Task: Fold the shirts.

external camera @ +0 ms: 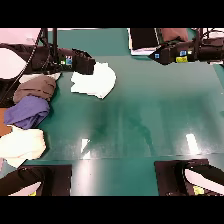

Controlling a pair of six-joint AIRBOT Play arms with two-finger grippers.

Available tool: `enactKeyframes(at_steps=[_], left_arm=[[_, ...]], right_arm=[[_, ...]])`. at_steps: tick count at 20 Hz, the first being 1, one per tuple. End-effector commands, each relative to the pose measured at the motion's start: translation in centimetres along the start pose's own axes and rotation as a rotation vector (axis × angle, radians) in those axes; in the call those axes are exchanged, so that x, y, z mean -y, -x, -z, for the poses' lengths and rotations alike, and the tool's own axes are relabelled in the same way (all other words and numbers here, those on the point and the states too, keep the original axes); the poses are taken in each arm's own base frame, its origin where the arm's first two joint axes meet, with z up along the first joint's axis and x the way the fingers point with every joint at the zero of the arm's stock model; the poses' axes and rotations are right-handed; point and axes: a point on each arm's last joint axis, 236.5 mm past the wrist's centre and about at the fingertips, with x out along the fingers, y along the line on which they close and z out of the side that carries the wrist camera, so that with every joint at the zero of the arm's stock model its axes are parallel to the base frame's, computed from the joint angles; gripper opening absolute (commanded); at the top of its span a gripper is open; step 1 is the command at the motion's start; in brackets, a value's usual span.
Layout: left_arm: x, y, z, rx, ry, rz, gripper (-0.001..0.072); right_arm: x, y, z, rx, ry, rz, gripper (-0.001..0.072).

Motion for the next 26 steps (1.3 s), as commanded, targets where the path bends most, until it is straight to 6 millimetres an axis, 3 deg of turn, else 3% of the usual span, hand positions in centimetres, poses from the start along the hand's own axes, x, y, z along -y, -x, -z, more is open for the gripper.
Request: enactKeyframes(at_steps=[1,7,10,11,12,13,16,18,21,23,26], left_arm=[[0.0,0.0,0.0,0.001,0.000,0.000,0.0025],[0.0,0.0,0.0,0.001,0.000,0.000,0.0025],[-0.2,0.0,-1.6,0.067,-0.013,-0.008,0.0025],[-1.5,0.2,-2.5,0.104,-0.062,-0.065,0.0103],[-3.3,0.1,-3.0,0.120,-0.097,-0.139,0.0431],[-5.9,-0.5,-2.7,0.106,-0.067,-0.218,0.0577],[-13.1,-4.7,2.2,-0.081,0.047,-0.338,0.0579],[-16.1,-8.8,6.6,-0.209,0.117,-0.354,0.0579],[-18.4,-14.6,13.1,-0.367,0.149,-0.348,0.0579],[-18.7,-17.3,16.7,-0.447,0.174,-0.316,0.0579],[-19.4,-19.0,18.7,-0.471,0.182,-0.316,0.0578]], right_arm=[[0.0,0.0,0.0,-0.001,-0.001,-0.001,0.0015],[0.0,0.0,0.0,-0.001,-0.001,0.000,0.0015],[0.0,0.0,0.0,-0.001,0.000,-0.001,0.0015],[0.0,0.0,0.0,-0.002,-0.001,-0.001,0.0015],[0.0,0.0,0.0,-0.001,-0.001,-0.001,0.0015],[0.0,0.0,0.0,-0.002,-0.001,-0.001,0.0014],[0.0,0.0,0.0,-0.001,-0.001,-0.002,0.0015],[-0.2,0.0,-0.1,0.003,-0.005,-0.009,0.0015],[-1.0,0.0,0.1,-0.006,-0.019,-0.042,0.0015],[-1.7,0.0,-0.2,0.007,-0.033,-0.071,0.0015],[-2.2,0.0,-0.4,0.015,-0.042,-0.092,0.0015]])
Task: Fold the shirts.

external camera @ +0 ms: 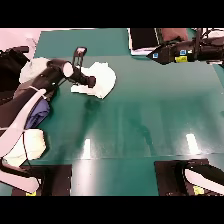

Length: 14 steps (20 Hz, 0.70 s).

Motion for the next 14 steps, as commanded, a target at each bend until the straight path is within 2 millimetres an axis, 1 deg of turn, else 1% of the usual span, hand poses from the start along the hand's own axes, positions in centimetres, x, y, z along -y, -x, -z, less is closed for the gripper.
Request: enactKeyframes(at_steps=[1,2,3,4,5,6,7,8,9,10,11,12,13,14], left_arm=[[-0.3,-3.5,1.5,-0.045,0.010,0.009,0.0578],[-0.3,-3.5,1.2,-0.036,0.010,0.010,0.0565],[-0.3,-3.4,1.0,-0.029,0.010,0.011,0.0375],[-0.3,-3.1,0.6,-0.025,0.003,0.006,0.0039],[-0.2,-2.2,-0.2,-0.011,-0.006,0.004,0.0024],[-0.1,-0.6,-1.9,0.024,-0.023,-0.004,0.0024],[0.0,1.9,-4.2,0.092,-0.046,-0.012,0.0024],[0.1,6.0,-7.6,0.203,-0.076,-0.030,0.0023],[0.3,10.9,-10.7,0.322,-0.102,-0.047,0.0024],[0.7,17.1,-13.5,0.457,-0.123,-0.057,0.0023],[1.3,23.2,-15.3,0.576,-0.151,-0.054,0.0023],[2.1,29.8,-16.3,0.696,-0.178,-0.046,0.0023],[3.0,35.3,-16.3,0.793,-0.199,-0.036,0.0023],[3.9,40.4,-15.6,0.879,-0.222,-0.021,0.0023]], right_arm=[[-0.7,-0.1,-0.1,0.005,-0.012,-0.030,0.0016],[-0.8,-0.1,-0.1,0.005,-0.012,-0.030,0.0015],[-0.8,-0.1,-0.2,0.006,-0.015,-0.034,0.0015],[-1.2,0.0,-0.2,0.009,-0.020,-0.048,0.0016],[-1.6,0.1,-0.3,0.011,-0.023,-0.064,0.0015],[-2.1,0.3,-0.6,0.011,-0.016,-0.076,0.0015],[-2.7,0.8,-0.9,0.010,0.003,-0.082,0.0015],[-3.3,1.4,-1.7,0.021,0.030,-0.082,0.0015],[-4.1,2.2,-2.7,0.042,0.058,-0.085,0.0015],[-5.0,3.1,-4.0,0.073,0.093,-0.085,0.0015],[-6.0,4.2,-5.5,0.111,0.130,-0.084,0.0015],[-6.9,5.3,-6.8,0.146,0.165,-0.080,0.0015],[-7.5,6.4,-8.0,0.179,0.205,-0.056,0.0015],[-7.6,7.5,-9.0,0.202,0.227,-0.018,0.0015]])
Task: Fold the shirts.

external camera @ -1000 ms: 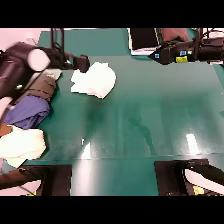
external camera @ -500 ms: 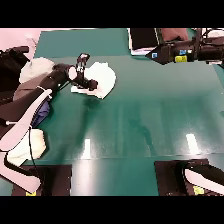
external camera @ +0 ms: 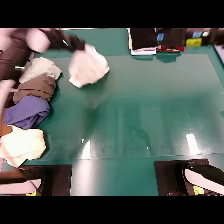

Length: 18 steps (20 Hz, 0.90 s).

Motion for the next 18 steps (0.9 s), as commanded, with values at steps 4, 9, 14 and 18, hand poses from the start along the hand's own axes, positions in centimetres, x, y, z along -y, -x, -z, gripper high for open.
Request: enactKeyframes(at_steps=[4,9,14,18], left_arm=[[4.9,20.9,-10.9,0.386,-0.127,0.112,0.0023],[13.0,15.5,-3.1,0.091,-0.239,0.297,0.0024],[16.2,7.6,5.2,-0.153,-0.285,0.363,0.0619],[4.6,4.6,7.5,-0.300,-0.087,0.118,0.0618]], right_arm=[[0.2,5.9,-6.5,0.122,0.112,0.246,0.0015],[0.0,7.7,-7.8,0.156,0.123,0.301,0.0015],[0.0,7.4,-6.4,0.095,0.114,0.293,0.0015],[-0.1,7.3,-6.1,0.084,0.112,0.290,0.0015]])
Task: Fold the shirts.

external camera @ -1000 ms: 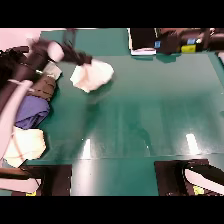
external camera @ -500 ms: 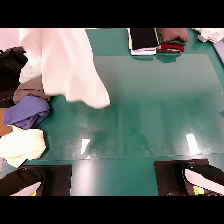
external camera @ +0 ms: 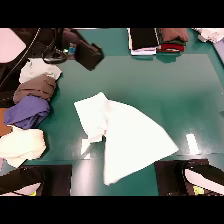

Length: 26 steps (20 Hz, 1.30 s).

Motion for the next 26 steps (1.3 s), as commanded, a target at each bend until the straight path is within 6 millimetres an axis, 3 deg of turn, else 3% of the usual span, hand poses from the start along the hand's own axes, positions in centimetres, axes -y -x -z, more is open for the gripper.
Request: enactKeyframes(at_steps=[1,2,4,8,11,16,19,22,23,24,26], left_arm=[[-7.8,-1.4,6.5,-0.192,0.219,-0.116,0.0618],[-9.0,-1.9,9.2,-0.257,0.294,-0.107,0.0618],[-9.0,-3.8,15.1,-0.360,0.436,-0.051,0.0619],[-5.6,-6.8,28.2,-0.578,0.606,0.005,0.0619],[-3.1,-8.3,33.8,-0.624,0.739,0.031,0.0619],[-0.9,-9.5,36.7,-0.606,0.895,0.056,0.0618],[-0.4,-10.0,36.9,-0.575,0.961,0.063,0.0615],[-0.4,-10.6,36.1,-0.526,0.973,0.084,0.0268],[-0.7,-10.8,35.8,-0.509,0.973,0.075,0.0089],[-1.3,-10.9,35.4,-0.494,0.970,0.068,0.0024],[-2.9,-10.7,33.6,-0.461,0.950,0.061,0.0024]], right_arm=[[0.0,0.0,0.4,-0.016,-0.001,0.000,0.0015],[0.0,0.0,0.4,-0.018,-0.001,-0.001,0.0015],[0.0,-0.1,0.6,-0.022,-0.005,-0.002,0.0015],[0.6,-1.5,2.9,-0.091,-0.038,-0.010,0.0015],[1.1,-2.5,4.7,-0.137,-0.064,-0.014,0.0015],[1.5,-3.2,5.8,-0.163,-0.082,-0.014,0.0015],[1.6,-3.3,5.3,-0.142,-0.082,-0.008,0.0015],[1.7,-3.3,5.3,-0.143,-0.082,-0.008,0.0015],[1.6,-3.2,5.4,-0.146,-0.081,-0.009,0.0015],[1.6,-3.2,5.7,-0.159,-0.081,-0.009,0.0015],[1.9,-2.8,7.3,-0.229,-0.087,-0.007,0.0015]])
